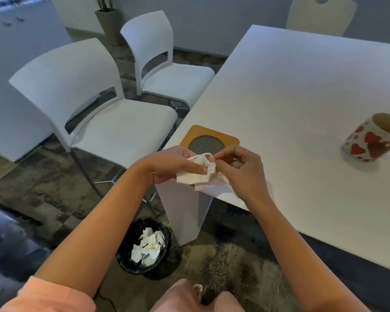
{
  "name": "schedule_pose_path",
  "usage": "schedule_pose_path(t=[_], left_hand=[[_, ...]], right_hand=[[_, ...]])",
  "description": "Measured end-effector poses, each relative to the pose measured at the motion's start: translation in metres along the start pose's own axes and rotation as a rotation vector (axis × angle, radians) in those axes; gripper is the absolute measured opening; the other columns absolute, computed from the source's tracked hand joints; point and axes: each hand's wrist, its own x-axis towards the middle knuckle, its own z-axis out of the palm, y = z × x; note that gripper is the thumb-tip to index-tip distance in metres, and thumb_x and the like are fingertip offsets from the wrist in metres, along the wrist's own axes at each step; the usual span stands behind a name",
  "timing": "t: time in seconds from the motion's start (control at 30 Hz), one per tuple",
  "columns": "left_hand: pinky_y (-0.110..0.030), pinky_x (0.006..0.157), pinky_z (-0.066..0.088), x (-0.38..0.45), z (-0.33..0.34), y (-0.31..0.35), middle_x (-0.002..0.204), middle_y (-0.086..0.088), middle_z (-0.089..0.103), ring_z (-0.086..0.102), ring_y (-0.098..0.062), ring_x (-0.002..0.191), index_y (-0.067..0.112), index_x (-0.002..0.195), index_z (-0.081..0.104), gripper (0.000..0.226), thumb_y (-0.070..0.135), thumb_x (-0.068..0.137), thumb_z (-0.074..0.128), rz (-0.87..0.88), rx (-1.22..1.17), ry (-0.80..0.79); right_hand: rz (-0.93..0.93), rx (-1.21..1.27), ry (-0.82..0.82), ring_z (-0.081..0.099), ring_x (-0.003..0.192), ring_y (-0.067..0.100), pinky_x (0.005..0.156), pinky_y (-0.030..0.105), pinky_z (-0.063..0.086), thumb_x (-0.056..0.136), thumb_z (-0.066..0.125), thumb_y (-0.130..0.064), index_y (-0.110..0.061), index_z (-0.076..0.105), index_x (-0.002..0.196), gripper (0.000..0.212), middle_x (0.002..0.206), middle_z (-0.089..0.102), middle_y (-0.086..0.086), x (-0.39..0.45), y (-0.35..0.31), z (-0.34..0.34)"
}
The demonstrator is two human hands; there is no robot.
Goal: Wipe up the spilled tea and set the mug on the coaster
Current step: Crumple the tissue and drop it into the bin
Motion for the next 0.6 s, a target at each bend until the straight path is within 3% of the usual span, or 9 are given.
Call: schedule_pose_path(t=[0.17,0.3,0.47,0.6], left_hand=[[-0.020,0.057,0.053,-0.042,-0.047,-0.036,0.085,-0.008,0.075,0.067,-0.012,0.069,0.012,0.087,0.079,0.015,0.021,0.076,0.076,-0.058,0.016,0.125],[-0.019,0.054,0.046,-0.072,-0.086,-0.080,0.078,-0.006,0.073,0.062,-0.011,0.061,0.014,0.078,0.080,0.017,0.030,0.073,0.078,-0.231,0.085,0.221],[-0.020,0.049,0.050,-0.082,-0.118,-0.154,0.078,-0.010,0.074,0.067,-0.012,0.059,0.007,0.081,0.080,0.023,0.025,0.068,0.082,-0.407,-0.167,0.386],[-0.027,0.052,0.053,-0.055,-0.122,-0.216,0.082,-0.010,0.074,0.069,-0.018,0.066,-0.002,0.101,0.070,0.034,0.018,0.077,0.084,-0.565,-0.161,0.585]], right_hand=[[-0.040,0.005,-0.190,0.071,0.079,0.002,0.068,0.014,0.053,0.085,0.074,-0.003,-0.017,0.079,0.090,0.016,0.087,0.076,-0.010,-0.004,-0.002,0.055],[-0.060,-0.067,-0.275,0.069,0.085,-0.001,0.075,0.012,0.053,0.088,0.071,-0.006,-0.016,0.078,0.095,0.014,0.093,0.075,-0.012,-0.006,0.000,0.079],[-0.083,-0.113,-0.259,0.070,0.091,0.000,0.079,0.015,0.055,0.090,0.069,-0.004,-0.017,0.078,0.096,0.016,0.096,0.075,-0.012,0.001,0.000,0.079],[-0.115,-0.165,-0.212,0.070,0.093,0.001,0.080,0.014,0.055,0.090,0.070,-0.005,-0.022,0.078,0.097,0.020,0.096,0.075,-0.015,0.009,0.000,0.066]])
